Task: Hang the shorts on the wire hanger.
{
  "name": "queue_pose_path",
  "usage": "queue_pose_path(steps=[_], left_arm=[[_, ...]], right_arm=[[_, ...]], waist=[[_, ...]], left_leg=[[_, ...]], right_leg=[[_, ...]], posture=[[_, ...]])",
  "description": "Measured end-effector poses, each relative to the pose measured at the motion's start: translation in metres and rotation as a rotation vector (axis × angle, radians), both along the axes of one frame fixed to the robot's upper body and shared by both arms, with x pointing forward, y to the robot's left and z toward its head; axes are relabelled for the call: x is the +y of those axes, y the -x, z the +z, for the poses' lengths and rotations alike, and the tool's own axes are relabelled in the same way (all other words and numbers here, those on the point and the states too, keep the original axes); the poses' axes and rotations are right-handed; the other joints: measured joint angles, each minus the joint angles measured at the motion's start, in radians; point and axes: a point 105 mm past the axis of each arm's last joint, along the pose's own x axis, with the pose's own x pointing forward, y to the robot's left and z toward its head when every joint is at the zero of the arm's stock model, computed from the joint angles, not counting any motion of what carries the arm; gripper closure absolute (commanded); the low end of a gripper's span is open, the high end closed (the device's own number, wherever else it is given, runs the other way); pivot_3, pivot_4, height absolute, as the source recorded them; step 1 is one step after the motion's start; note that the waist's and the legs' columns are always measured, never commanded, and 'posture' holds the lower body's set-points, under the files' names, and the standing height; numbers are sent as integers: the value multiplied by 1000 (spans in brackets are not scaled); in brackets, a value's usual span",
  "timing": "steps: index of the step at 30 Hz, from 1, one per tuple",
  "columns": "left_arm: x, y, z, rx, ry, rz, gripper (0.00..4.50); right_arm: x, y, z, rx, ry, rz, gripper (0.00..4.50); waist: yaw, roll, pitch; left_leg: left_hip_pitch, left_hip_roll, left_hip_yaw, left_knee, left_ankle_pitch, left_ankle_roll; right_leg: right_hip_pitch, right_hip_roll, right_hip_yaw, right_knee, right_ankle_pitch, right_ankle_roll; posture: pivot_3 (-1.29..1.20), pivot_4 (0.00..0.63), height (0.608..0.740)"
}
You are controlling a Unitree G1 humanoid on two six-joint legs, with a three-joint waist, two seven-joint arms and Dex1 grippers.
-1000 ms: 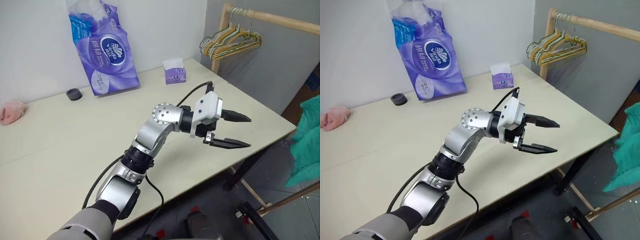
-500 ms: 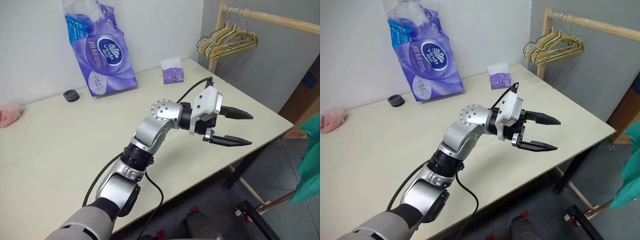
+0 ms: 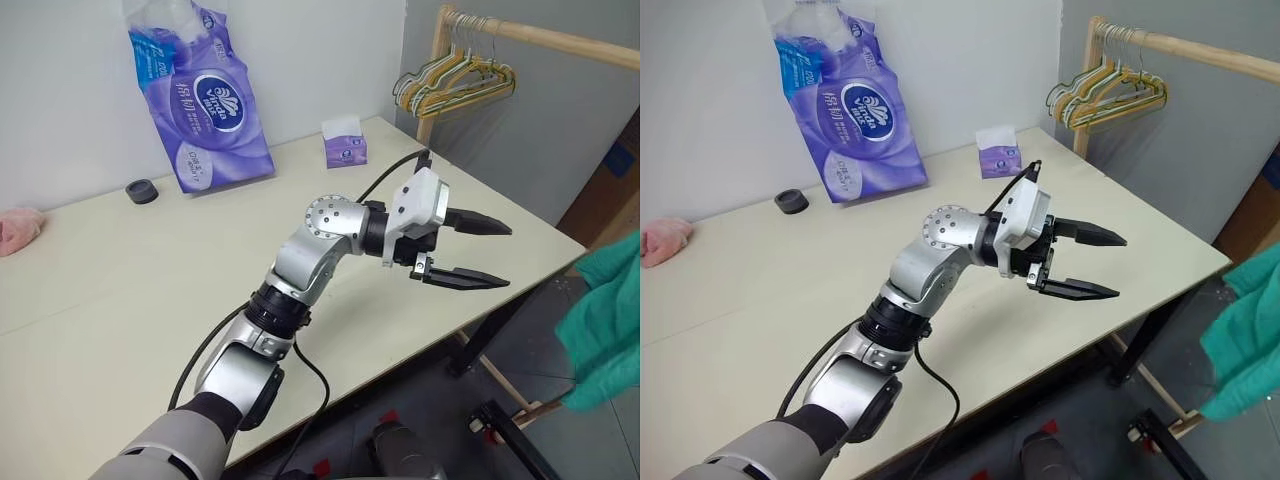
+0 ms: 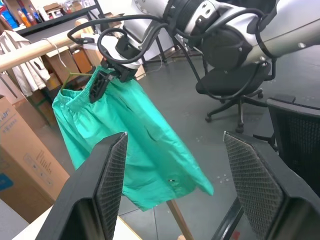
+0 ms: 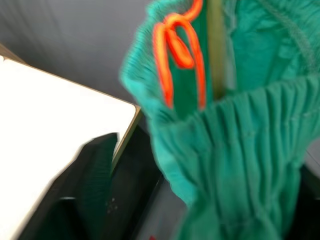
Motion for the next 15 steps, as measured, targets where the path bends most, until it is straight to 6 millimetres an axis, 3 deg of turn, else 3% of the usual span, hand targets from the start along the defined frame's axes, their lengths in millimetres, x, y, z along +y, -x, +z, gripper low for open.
queue_pose_path(steps=[4,7,10,15], left_arm=[[0,-1,1,-4,-2,4,1240],[1,-3,1,-20,-2,17,1240],[2,-7,0,-32,-9,50,1240],[9,-23,-3,-67,-14,166,1240]], right_arm=[[1,5,13,-22,126,-39,33],[1,11,30,-42,317,-84,33],[7,10,52,-159,472,-104,33],[39,-4,54,-293,697,27,33]], waist=[[0,0,0],[1,0,0],[-1,0,0],[4,0,0]], left_leg=[[0,0,0,0,0,0],[0,0,0,0,0,0],[0,1,0,1,0,-1],[0,1,0,1,-1,-1]], right_leg=[[0,0,1,0,0,1],[0,0,1,0,0,1],[0,0,1,0,1,2],[0,0,1,0,1,2]], posture=[[-400,57,740],[-394,55,740],[-373,52,740],[-318,49,740]])
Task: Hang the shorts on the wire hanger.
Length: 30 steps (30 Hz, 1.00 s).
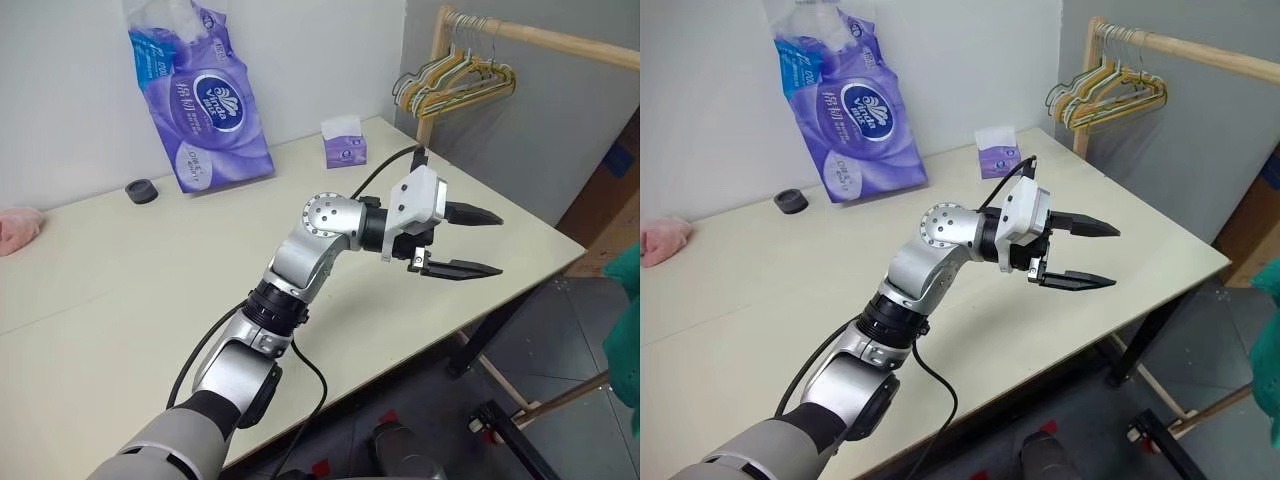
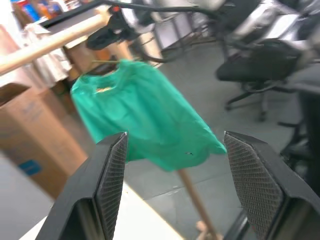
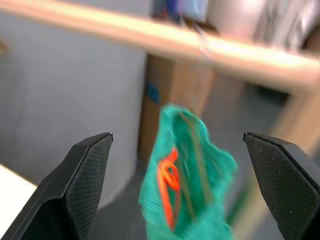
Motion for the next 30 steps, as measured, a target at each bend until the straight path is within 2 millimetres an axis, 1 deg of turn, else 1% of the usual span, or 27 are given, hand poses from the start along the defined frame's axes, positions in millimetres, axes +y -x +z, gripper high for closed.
queue_pose_path(steps=[2,4,6,7,8,9,10,11,12,13,14,15,16,17,18,19,21,23,25,28,30], left_arm=[[9,-10,-3,1,-4,70,1240],[23,-23,-10,12,-2,171,1240],[47,-46,-20,62,16,366,1240],[61,-57,-24,96,28,472,1240],[75,-65,-27,117,40,567,1240],[97,-76,-34,141,56,706,1240],[109,-81,-38,152,57,775,1240],[127,-88,-44,168,64,877,1240],[147,-92,-49,194,96,1001,1240],[173,-95,-57,228,138,1155,1240],[184,-95,-60,245,161,1220,1240],[208,-90,-71,284,202,1359,1240],[225,-84,-83,329,225,1468,1240],[241,-77,-102,377,211,1575,1240],[252,-71,-116,403,183,1641,1240],[260,-66,-126,409,164,1694,1240],[276,-53,-140,408,139,1781,1240],[282,-49,-141,390,149,1802,1240],[283,-49,-136,358,159,1795,1240],[280,-53,-128,332,180,1763,1240],[278,-59,-121,320,197,1737,1240]], right_arm=[[23,-10,-5,7,93,97,33],[53,-21,-10,5,158,221,33],[100,-39,-31,7,186,416,33],[125,-47,-48,30,183,517,33],[144,-54,-63,45,162,596,33],[169,-60,-82,56,132,681,33],[180,-62,-91,68,122,718,33],[193,-66,-102,79,110,759,33],[204,-71,-108,63,102,782,33],[217,-76,-117,50,90,811,33],[223,-78,-122,50,84,823,33],[234,-83,-135,53,68,843,33],[243,-87,-147,64,45,861,33],[251,-90,-161,85,8,885,33],[256,-91,-170,103,-18,903,33],[260,-93,-176,108,-43,919,33],[266,-99,-185,104,-94,933,33],[269,-105,-187,91,-105,935,33],[272,-111,-186,74,-111,939,33],[274,-114,-188,67,-117,938,33],[274,-115,-191,70,-119,931,33]], waist=[[2,0,0],[6,0,0],[13,-4,-1],[17,-4,-1],[24,-4,-1],[35,-5,0],[51,-6,0],[71,-7,1],[91,-8,0],[121,-11,-2],[138,-13,-3],[162,-16,-6],[184,-17,-7],[205,-18,-7],[240,-19,-6],[264,-20,-6],[312,-23,-7],[348,-25,-7],[367,-25,-7],[373,-26,-8],[372,-26,-8]], left_leg=[[0,0,0,0,0,0],[1,1,0,0,0,0],[2,3,-1,0,0,-1],[3,3,-1,0,0,-1],[4,3,-1,0,0,-1],[6,3,-2,0,0,-2],[6,3,-2,0,0,-2],[4,3,-2,0,0,-2],[4,2,-3,0,0,-3],[2,3,-3,0,1,-7],[1,3,-3,0,1,-8],[-3,3,-3,0,1,-9],[-6,3,-3,0,1,-11],[-8,2,-3,0,1,-12],[-10,2,-4,0,1,-12],[-13,2,-4,0,1,-12],[-20,1,-4,1,2,-13],[-22,1,-5,2,3,-14],[-22,1,-6,2,4,-16],[-21,2,-7,2,6,-19],[-21,3,-8,1,8,-21]], right_leg=[[0,0,0,1,0,0],[0,0,0,1,0,0],[0,1,0,2,0,0],[0,1,0,2,0,0],[0,1,0,3,0,0],[-1,1,-1,3,0,0],[-2,0,-1,4,1,-1],[-3,0,-1,4,3,-6],[-4,0,-1,4,6,-8],[-7,0,-1,4,7,-10],[-9,0,-1,5,7,-10],[-15,0,-1,5,7,-10],[-17,0,-1,5,7,-10],[-19,0,-2,5,7,-11],[-22,-1,-2,5,7,-11],[-25,-1,-2,5,8,-11],[-31,-1,-4,4,9,-14],[-32,-1,-5,3,11,-17],[-31,-1,-6,3,13,-20],[-31,1,-7,4,15,-23],[-31,2,-8,6,16,-25]], posture=[[-290,48,740],[-259,45,740],[-246,45,740],[-216,43,740],[-197,42,740],[-177,42,740],[-146,42,740],[-122,43,740],[-95,43,740],[-74,44,740],[-30,48,740],[-30,48,740],[-10,48,740],[27,52,740],[37,53,740],[47,53,740],[66,53,740],[75,52,740],[77,53,740],[78,50,740],[77,52,740]])
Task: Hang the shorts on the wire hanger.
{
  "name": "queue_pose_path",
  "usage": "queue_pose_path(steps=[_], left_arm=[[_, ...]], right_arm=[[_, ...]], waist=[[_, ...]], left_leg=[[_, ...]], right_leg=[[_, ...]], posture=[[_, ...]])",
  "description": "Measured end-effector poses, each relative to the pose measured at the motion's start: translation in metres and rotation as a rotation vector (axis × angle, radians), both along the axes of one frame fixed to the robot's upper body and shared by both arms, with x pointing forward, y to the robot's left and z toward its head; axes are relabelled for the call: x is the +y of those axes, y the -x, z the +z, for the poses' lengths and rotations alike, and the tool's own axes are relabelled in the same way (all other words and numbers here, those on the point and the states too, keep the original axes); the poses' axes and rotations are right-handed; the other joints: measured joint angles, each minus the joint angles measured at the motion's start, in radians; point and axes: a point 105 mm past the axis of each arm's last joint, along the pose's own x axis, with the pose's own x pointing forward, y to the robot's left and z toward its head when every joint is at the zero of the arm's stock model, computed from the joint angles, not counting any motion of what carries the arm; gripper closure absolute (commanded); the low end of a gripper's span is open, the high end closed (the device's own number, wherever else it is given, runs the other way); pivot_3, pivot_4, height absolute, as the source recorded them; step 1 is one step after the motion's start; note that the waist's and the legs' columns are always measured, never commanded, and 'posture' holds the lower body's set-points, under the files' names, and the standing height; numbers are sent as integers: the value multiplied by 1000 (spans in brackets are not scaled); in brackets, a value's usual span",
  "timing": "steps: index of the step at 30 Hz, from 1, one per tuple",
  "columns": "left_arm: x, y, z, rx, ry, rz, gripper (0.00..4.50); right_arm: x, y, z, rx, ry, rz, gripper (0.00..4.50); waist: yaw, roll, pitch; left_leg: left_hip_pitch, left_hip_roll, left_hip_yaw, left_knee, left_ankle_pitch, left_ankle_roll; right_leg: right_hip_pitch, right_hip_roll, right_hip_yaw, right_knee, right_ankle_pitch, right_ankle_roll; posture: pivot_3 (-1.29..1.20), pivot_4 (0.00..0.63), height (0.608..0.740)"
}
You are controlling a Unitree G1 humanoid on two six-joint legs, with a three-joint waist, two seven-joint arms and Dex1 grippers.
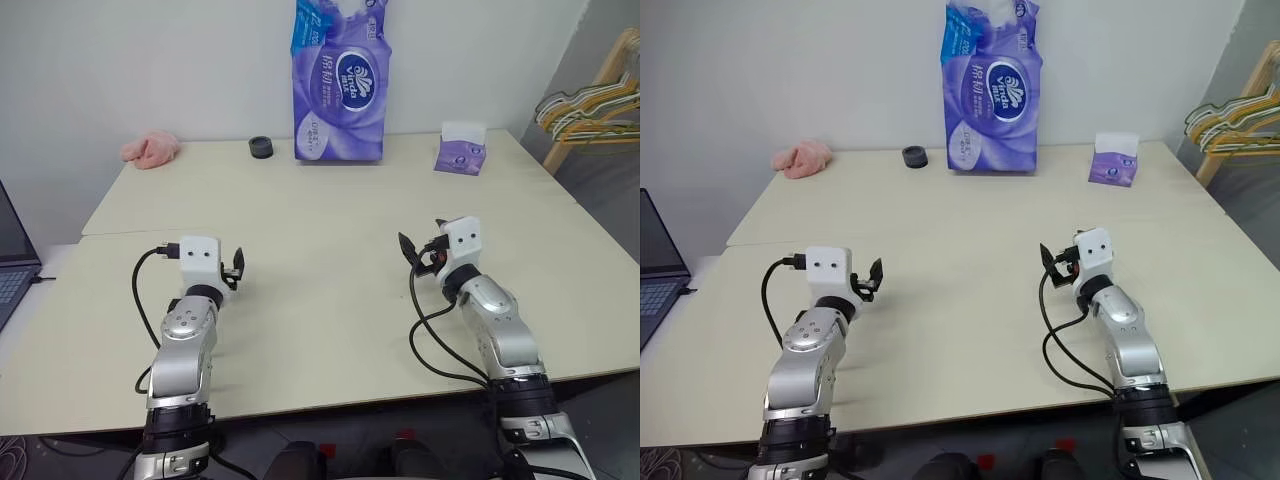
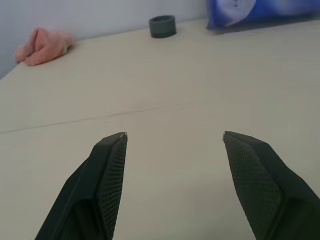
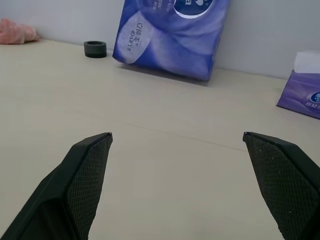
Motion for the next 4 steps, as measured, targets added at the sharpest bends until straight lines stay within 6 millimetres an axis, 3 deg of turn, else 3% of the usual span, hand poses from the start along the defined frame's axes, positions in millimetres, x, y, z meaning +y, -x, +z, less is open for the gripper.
queue_pose_path(steps=[4], left_arm=[[-5,-9,9,-27,26,-43,1240]], right_arm=[[3,0,0,-7,-13,-8,33]], waist=[[-10,0,0]], left_leg=[[1,1,-1,-1,3,-2]], right_leg=[[0,1,-1,3,2,-2]], posture=[[87,75,740]])
